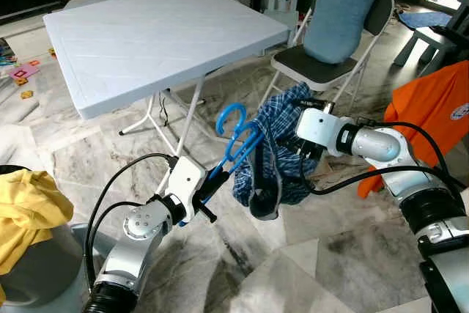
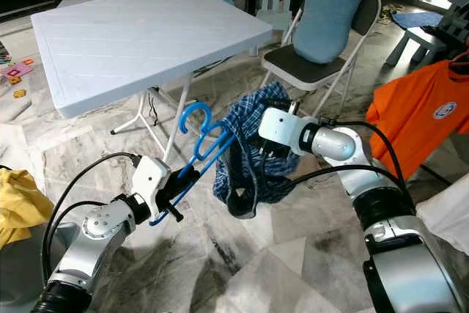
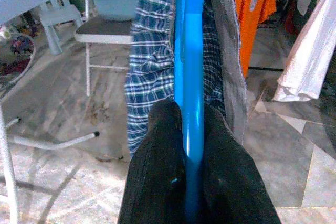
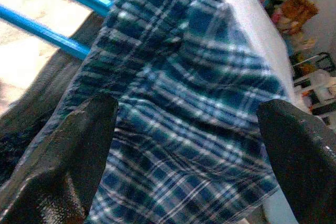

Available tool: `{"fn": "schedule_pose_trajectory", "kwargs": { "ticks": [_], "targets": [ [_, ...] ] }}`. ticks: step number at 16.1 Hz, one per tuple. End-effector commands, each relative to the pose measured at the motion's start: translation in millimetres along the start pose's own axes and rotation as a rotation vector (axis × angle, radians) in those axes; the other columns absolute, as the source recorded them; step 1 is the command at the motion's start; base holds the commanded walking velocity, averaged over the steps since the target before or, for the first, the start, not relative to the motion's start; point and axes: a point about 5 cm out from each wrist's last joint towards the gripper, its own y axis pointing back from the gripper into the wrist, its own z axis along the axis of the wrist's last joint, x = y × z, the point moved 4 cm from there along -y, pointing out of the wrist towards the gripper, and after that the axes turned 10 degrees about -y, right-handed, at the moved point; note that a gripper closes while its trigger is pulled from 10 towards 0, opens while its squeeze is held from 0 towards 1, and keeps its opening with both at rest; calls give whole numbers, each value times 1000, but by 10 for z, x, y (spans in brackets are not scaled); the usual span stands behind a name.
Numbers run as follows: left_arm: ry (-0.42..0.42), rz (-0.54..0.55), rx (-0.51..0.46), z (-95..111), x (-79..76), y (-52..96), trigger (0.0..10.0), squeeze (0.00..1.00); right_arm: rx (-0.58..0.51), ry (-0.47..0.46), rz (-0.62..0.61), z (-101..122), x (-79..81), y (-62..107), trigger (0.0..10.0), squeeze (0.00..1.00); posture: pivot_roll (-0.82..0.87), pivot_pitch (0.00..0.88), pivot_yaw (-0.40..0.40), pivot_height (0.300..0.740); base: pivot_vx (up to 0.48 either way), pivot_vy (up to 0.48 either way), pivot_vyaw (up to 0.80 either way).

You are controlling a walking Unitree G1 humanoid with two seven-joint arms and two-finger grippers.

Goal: Hang hanger

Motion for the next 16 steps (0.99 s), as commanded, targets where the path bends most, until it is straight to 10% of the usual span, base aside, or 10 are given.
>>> {"fn": "schedule_pose_trajectory", "kwargs": {
  "ticks": [1,3,7,10,11,12,16],
  "targets": [
    [11,47,2,7,100,9,0,0,17,12,-6,27,-91,4,10000,1000,-175,18,14,740,0,0,0],
    [20,62,1,8,124,6,0,0,21,-49,-38,14,-124,-6,10000,1000,-174,15,12,740,0,0,0],
    [34,94,-11,41,160,-19,0,0,4,-635,-135,-125,101,-157,10000,1000,-169,12,13,740,0,0,0],
    [39,106,-24,70,191,-34,0,0,-15,-780,-218,-189,181,-177,10000,1000,-171,10,21,740,0,0,0],
    [41,118,-34,91,215,-41,0,0,-29,-802,-248,-184,164,-174,10000,875,-171,9,22,740,0,0,0],
    [44,144,-51,126,257,-52,0,0,-52,-854,-305,-164,131,-164,10000,67,-171,8,22,740,0,0,0],
    [42,178,-77,190,293,-60,0,0,-137,-900,-312,64,129,-212,10000,0,-170,12,14,740,0,0,0]
  ]
}}
